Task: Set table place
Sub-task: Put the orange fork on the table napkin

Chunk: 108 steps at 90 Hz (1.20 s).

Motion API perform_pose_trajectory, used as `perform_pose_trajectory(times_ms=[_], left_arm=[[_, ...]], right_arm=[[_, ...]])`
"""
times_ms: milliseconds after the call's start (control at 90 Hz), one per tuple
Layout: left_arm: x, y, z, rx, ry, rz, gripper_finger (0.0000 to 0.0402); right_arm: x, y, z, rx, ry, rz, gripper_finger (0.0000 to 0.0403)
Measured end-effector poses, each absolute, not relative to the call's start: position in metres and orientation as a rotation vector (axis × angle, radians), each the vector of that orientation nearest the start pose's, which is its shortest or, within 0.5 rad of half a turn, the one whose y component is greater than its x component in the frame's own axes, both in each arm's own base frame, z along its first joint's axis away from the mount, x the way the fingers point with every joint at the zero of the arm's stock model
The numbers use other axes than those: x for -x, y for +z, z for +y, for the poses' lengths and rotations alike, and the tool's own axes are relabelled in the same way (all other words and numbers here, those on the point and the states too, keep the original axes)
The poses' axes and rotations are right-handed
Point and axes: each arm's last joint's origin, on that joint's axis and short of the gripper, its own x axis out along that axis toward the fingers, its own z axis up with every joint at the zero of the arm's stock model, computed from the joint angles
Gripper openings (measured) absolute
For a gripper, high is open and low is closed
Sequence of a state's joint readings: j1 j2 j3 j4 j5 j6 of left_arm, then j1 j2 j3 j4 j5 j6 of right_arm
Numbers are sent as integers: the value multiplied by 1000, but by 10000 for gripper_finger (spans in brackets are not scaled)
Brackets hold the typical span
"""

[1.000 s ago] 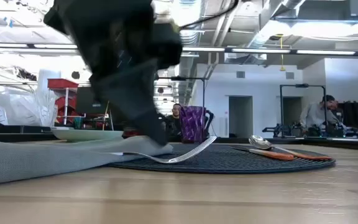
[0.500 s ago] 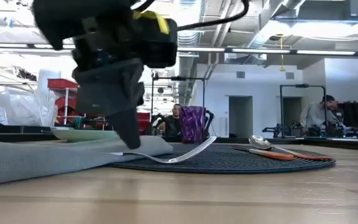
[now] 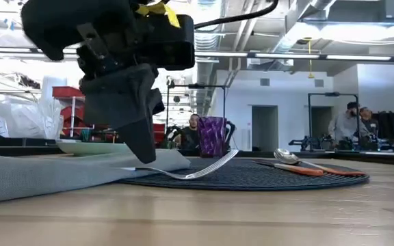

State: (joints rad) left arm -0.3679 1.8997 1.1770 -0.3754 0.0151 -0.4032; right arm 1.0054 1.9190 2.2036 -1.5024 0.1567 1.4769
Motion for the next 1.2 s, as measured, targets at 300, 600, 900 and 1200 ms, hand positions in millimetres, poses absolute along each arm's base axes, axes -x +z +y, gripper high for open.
perform_pose_trajectory(times_ms=[300, 600, 900, 1200], left_arm=[[-348, 145, -136, 146, -135, 1155, 0], [-348, 145, -135, 162, -127, 1162, 0], [-360, 171, -141, 100, -127, 1137, 0], [-362, 179, -137, 16, -111, 1148, 0]], right_arm=[[-197, 387, 303, -585, -159, 1264, 119], [-197, 387, 303, -598, -171, 1264, 119], [-197, 387, 302, -599, -175, 1264, 119], [-201, 387, 300, -617, -193, 1259, 119]])
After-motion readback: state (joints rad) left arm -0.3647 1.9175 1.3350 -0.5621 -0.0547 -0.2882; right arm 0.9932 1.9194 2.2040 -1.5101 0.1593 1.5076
